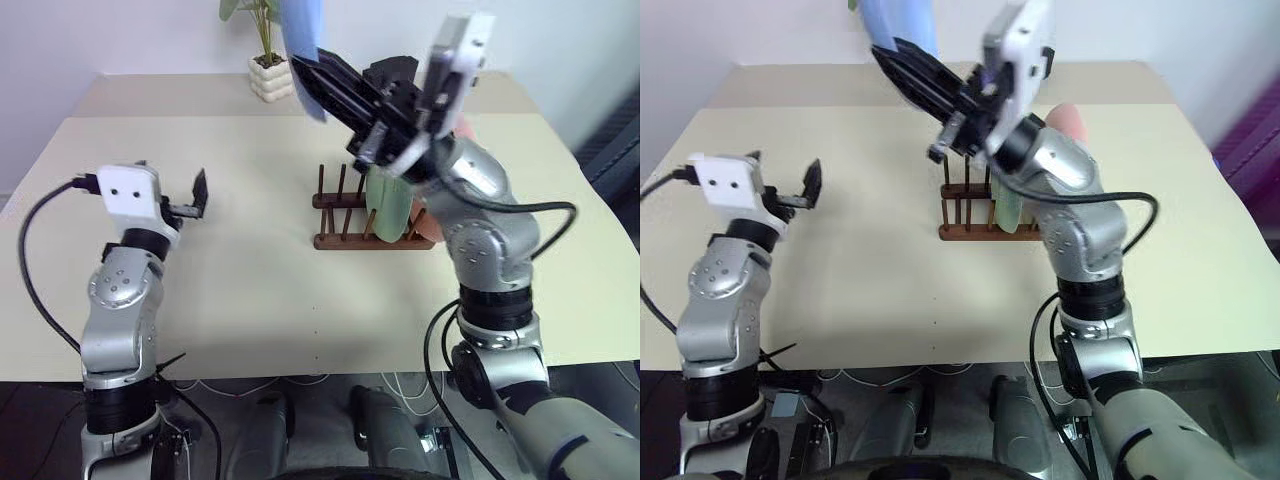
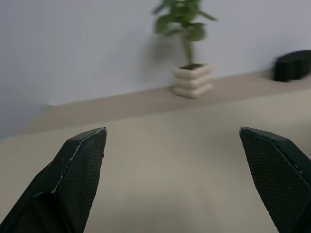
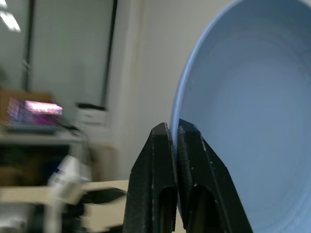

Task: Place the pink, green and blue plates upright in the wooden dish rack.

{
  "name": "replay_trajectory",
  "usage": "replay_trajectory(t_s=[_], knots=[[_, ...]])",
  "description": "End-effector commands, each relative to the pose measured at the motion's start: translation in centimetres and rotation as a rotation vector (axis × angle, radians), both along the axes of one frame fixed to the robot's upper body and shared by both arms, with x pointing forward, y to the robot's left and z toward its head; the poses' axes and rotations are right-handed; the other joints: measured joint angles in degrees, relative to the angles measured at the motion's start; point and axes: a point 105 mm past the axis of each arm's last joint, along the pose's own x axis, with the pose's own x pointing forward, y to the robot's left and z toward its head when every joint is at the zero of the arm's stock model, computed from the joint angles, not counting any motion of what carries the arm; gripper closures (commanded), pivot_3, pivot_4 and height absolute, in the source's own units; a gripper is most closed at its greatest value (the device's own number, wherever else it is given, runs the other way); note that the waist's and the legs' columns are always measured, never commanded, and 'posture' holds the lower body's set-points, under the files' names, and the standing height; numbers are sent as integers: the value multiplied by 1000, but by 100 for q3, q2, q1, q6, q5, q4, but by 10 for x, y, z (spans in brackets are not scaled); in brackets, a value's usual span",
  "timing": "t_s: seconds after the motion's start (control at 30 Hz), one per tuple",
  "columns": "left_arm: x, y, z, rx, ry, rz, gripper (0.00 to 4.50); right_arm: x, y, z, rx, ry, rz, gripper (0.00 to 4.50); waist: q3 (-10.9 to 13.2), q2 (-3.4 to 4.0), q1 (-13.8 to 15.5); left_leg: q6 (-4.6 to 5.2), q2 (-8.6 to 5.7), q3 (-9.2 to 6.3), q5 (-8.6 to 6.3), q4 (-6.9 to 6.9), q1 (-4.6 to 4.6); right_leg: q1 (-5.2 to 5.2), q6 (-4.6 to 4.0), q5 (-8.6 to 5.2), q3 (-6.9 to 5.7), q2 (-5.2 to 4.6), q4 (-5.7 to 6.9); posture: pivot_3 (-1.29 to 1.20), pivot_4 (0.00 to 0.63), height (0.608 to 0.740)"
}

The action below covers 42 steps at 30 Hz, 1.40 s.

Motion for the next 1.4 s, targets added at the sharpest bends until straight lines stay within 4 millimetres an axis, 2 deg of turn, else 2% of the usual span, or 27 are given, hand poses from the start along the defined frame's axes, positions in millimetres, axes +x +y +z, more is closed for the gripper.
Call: replay_trajectory(t_s=[0.03,0.27,0.7,1.17,1.4], knots=[[-4,-7,11,-12,-54,-43,10,-14,-10,7,72,76,62,4500,0,1,-12,0,-1,2,0,0,0,-2,0,0,0,1,0,0,150,735],[-4,-23,-4,-53,-22,-132,10,-11,-13,-24,71,262,31,4500,-2,4,-6,1,-5,7,0,1,0,-2,-2,1,0,6,-1,0,150,735],[-17,-46,-15,-70,19,-297,10,6,-21,-49,96,423,2,4500,-2,4,-7,2,-5,7,0,2,0,-1,-2,1,0,8,-2,0,150,735],[-45,-73,-34,-58,146,-552,10,18,-29,-61,127,504,-30,4500,-2,4,-14,2,-2,7,0,2,0,-1,-3,0,1,11,-6,0,150,735],[-51,-79,-39,-44,175,-595,10,20,-29,-65,125,527,-31,4500,-2,5,-11,3,-2,8,0,1,0,0,-7,-2,1,11,-9,0,150,735]])
